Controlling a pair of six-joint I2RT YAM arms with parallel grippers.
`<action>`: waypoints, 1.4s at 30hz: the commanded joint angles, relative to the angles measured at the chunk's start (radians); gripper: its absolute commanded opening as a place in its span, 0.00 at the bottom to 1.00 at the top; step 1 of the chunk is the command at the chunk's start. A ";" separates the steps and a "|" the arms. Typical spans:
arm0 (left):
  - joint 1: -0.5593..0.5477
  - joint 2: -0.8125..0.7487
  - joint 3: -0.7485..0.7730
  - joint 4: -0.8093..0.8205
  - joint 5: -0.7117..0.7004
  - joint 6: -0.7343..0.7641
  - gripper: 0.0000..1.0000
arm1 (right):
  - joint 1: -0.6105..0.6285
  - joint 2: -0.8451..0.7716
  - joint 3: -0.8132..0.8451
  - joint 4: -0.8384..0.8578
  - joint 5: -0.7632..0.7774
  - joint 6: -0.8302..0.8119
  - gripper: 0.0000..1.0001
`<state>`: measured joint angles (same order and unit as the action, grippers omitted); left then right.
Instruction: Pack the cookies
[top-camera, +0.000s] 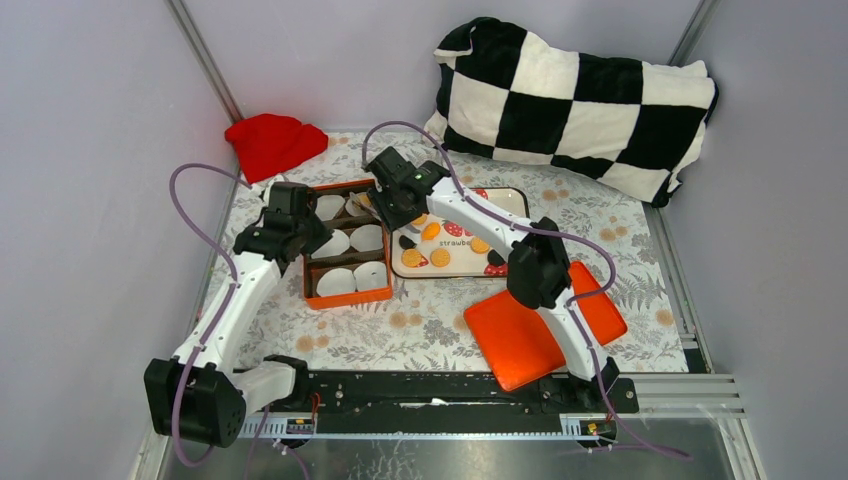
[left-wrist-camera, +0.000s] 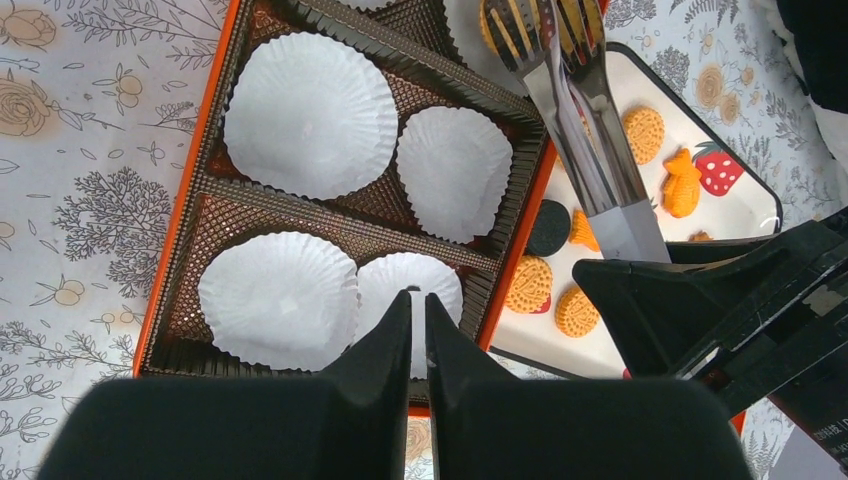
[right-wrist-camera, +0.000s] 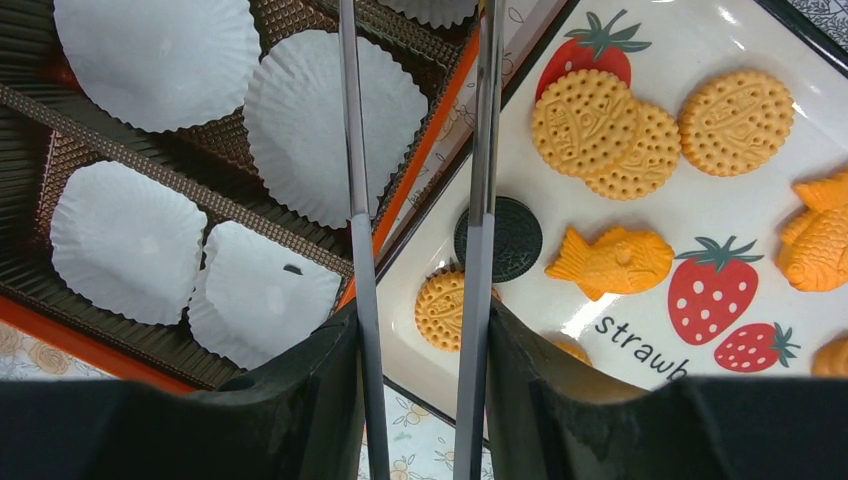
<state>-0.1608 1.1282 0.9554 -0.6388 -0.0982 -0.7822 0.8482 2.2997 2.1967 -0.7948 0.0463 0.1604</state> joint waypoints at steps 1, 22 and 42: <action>0.010 -0.004 -0.023 0.006 -0.016 0.022 0.12 | 0.006 -0.018 0.011 0.046 0.015 -0.008 0.17; 0.011 -0.009 -0.048 0.056 0.091 0.057 0.14 | 0.005 -0.145 -0.097 0.161 0.016 0.002 0.53; 0.010 0.018 -0.056 0.084 0.153 0.048 0.14 | 0.007 -0.589 -0.760 0.235 0.166 0.030 0.50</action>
<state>-0.1600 1.1362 0.9161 -0.6003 0.0269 -0.7448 0.8501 1.6730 1.4574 -0.6071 0.1806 0.1871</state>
